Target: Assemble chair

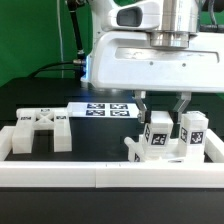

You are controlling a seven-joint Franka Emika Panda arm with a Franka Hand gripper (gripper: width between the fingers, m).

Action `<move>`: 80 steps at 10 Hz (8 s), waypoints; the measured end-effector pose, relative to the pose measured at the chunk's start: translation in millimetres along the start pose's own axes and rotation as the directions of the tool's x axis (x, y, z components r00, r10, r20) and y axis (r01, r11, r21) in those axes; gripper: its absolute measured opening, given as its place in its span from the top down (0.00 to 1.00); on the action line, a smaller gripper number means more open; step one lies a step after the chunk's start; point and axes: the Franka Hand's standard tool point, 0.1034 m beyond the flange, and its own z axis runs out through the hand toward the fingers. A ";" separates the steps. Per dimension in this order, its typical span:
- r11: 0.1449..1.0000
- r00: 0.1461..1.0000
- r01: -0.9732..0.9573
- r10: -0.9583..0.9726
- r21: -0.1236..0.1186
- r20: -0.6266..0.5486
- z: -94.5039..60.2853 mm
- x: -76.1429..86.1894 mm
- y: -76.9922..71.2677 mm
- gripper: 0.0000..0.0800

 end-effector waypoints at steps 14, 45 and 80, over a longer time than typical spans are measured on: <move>0.615 0.614 -0.786 0.789 0.065 -0.031 0.0 -3.0 -8.7 0.63; 0.668 0.669 -0.741 0.743 0.063 -0.011 0.1 -14.8 -16.0 0.19; 0.054 0.054 -0.999 0.997 -0.004 0.061 4.4 -23.3 -23.9 0.20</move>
Offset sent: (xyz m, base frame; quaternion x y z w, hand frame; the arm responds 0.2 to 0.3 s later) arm -0.0161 -0.0054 -0.0008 0.0024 0.0314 0.1785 0.9834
